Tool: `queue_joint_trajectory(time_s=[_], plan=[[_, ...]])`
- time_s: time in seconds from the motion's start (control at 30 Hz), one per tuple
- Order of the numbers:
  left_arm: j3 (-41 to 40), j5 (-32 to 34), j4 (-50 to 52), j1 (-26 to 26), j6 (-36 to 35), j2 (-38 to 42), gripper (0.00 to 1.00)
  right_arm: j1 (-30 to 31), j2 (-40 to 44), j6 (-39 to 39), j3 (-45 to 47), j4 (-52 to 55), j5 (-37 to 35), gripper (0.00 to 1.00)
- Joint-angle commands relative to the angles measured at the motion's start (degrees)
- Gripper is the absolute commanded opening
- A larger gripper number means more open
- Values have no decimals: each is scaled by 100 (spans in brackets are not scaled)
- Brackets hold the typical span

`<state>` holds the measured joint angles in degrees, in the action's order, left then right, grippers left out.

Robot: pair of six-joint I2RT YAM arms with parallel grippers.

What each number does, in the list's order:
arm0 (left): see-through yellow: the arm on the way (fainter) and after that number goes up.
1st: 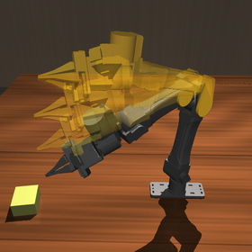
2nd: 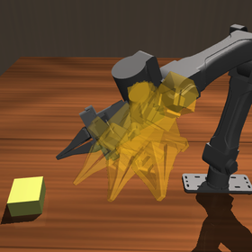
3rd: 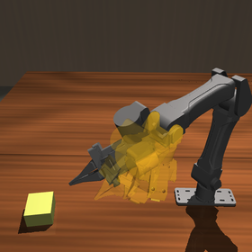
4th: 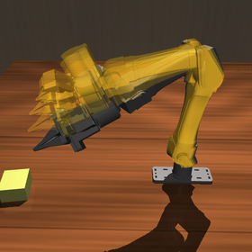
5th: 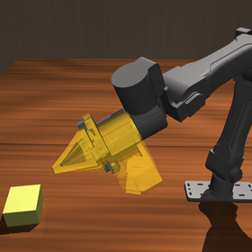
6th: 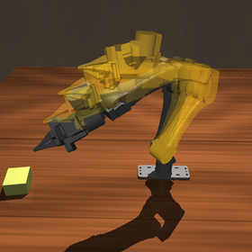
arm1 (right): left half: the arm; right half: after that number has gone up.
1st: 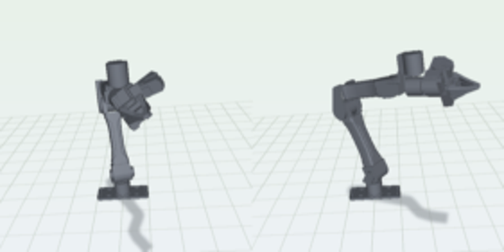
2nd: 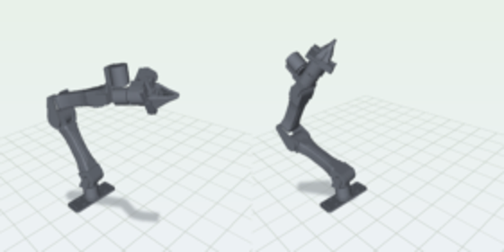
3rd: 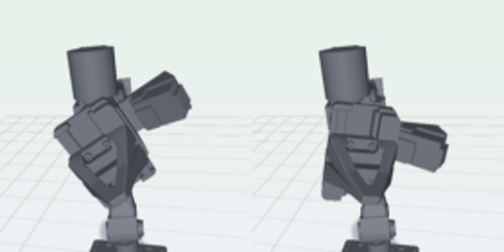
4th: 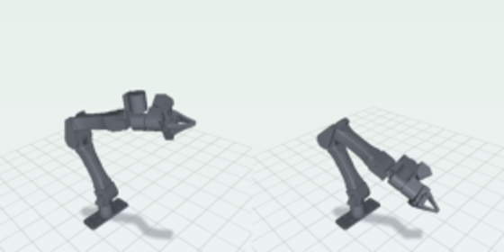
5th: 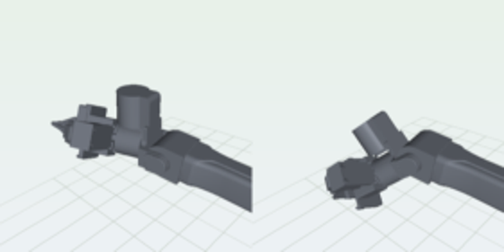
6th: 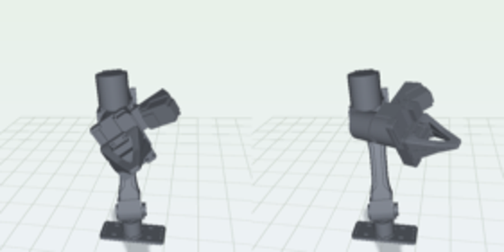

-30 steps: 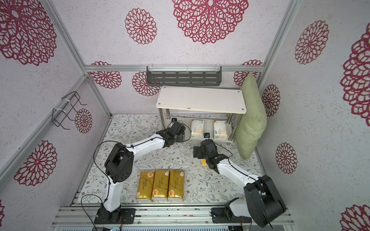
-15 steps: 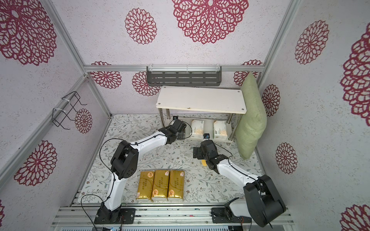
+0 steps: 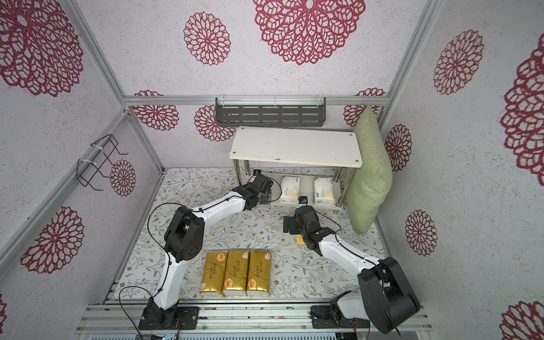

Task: Place the tissue boxes on the shelf by color
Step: Place a box of tissues on the shelf.

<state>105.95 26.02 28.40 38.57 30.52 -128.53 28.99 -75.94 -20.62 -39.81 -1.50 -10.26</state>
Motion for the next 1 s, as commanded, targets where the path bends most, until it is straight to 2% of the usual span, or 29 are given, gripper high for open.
queue_joint_trajectory(time_s=[0.0, 0.43, 0.7, 0.97], plan=[[163, -72, 43, -68, -148, -155, 90, 20, -4, -60, -64, -71, 27, 99], [295, -159, 183, -77, -248, -243, 94, 26, 34, -60, -76, -61, 63, 99], [149, -46, 164, -69, -187, -64, 89, 25, 26, -65, -75, -61, 77, 99], [-109, 73, 60, -42, -168, 126, 89, 32, -4, -78, -57, -97, 96, 99]])
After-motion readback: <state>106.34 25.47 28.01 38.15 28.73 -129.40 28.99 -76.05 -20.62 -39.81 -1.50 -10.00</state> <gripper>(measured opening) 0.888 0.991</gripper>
